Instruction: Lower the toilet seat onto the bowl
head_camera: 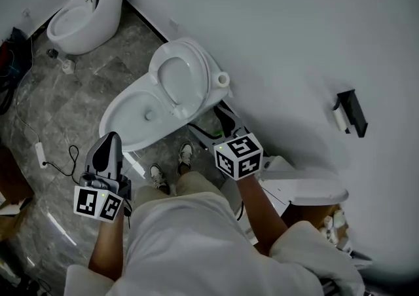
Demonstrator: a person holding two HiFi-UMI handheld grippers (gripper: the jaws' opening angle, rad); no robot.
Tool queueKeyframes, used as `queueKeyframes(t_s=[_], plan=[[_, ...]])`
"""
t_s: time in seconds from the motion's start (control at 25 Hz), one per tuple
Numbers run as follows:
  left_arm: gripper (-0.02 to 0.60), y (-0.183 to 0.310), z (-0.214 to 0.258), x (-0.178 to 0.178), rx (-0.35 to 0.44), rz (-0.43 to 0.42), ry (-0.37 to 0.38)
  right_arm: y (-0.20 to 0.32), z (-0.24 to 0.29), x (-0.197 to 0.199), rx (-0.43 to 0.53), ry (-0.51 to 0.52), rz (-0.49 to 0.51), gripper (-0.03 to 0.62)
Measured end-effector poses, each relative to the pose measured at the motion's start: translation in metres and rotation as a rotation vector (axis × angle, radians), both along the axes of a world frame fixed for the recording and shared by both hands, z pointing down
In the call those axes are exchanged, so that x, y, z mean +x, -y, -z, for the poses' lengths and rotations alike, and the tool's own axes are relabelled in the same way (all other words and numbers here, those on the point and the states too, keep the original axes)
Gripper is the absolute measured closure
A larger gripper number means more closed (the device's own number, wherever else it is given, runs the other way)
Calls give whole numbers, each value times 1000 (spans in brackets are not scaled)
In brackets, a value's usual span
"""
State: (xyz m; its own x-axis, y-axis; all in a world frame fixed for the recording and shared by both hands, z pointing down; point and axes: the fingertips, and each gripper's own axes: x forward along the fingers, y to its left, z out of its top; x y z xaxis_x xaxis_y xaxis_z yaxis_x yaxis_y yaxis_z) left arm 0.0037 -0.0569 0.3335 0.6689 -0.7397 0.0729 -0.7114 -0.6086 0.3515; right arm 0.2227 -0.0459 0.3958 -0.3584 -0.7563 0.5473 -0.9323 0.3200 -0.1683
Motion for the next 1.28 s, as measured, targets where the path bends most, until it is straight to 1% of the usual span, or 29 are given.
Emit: queueKeyframes(t_s=[0.16, 0.28, 0.44, 0.56, 0.72, 0.88, 1.0, 1.08, 1.2, 1.28], plan=[[575, 15, 6, 14, -11, 65, 9, 51, -22, 20, -20, -75, 55, 244], [575, 27, 17, 19, 8, 105, 42, 89, -40, 31, -24, -138, 102, 244], [575, 39, 20, 20, 8, 189, 67, 129, -66, 46, -20, -185, 130, 244], [575, 43, 22, 27, 6, 226, 87, 154, -85, 57, -16, -240, 145, 244], [575, 40, 19, 30, -13, 263, 112, 181, -106, 64, -20, -250, 134, 244], [575, 36, 18, 21, -31, 317, 136, 197, -122, 66, -38, -249, 124, 244], [575, 35, 22, 12, -28, 349, 147, 203, -128, 67, -44, -250, 87, 244], [575, 36, 23, 9, -27, 357, 143, 206, -132, 68, -52, -257, 54, 244], [575, 34, 27, 7, -20, 359, 129, 209, -130, 69, -39, -295, 23, 244], [575, 32, 29, 5, -15, 360, 119, 208, -129, 69, -34, -284, 2, 244]])
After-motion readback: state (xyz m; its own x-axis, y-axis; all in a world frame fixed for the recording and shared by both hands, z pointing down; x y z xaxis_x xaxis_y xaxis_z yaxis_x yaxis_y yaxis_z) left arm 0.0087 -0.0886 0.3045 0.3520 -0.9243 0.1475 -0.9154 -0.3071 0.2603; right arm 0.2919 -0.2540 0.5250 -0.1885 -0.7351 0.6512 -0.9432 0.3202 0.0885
